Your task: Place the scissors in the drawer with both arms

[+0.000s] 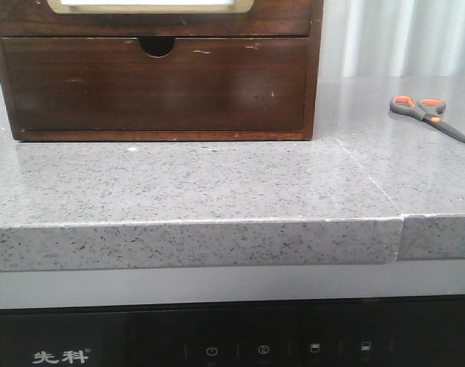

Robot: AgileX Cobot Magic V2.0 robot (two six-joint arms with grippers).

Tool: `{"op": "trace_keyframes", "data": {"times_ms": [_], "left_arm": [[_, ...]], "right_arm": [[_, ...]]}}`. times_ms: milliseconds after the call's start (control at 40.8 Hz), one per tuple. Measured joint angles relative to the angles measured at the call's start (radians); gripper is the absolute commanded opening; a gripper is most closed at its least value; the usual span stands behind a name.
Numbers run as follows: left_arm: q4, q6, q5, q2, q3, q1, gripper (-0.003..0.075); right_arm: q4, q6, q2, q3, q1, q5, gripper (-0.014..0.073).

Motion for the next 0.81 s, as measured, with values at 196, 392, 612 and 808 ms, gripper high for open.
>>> {"op": "trace_keyframes", "data": {"times_ms": [196, 392, 612, 808], "left_arm": [[-0.335, 0.000, -0.118, 0.138, 0.000, 0.000, 0.0585], [-0.586, 0.097, -0.138, 0.301, 0.000, 0.000, 0.0585], [-1.007, 0.448, -0.088, 0.456, 0.000, 0.000, 0.0585], [-1.300, 0.703, -0.008, 0.575, 0.000, 0.000, 0.0585]], "right_arm": [[0.000, 0.000, 0.000, 0.000, 0.000, 0.000, 0.0573], [-0.002, 0.000, 0.000, 0.000, 0.000, 0.000, 0.0573], [-0.002, 0.000, 0.000, 0.000, 0.000, 0.000, 0.0573], [-0.002, 0.000, 0.000, 0.000, 0.000, 0.000, 0.0573]]}}
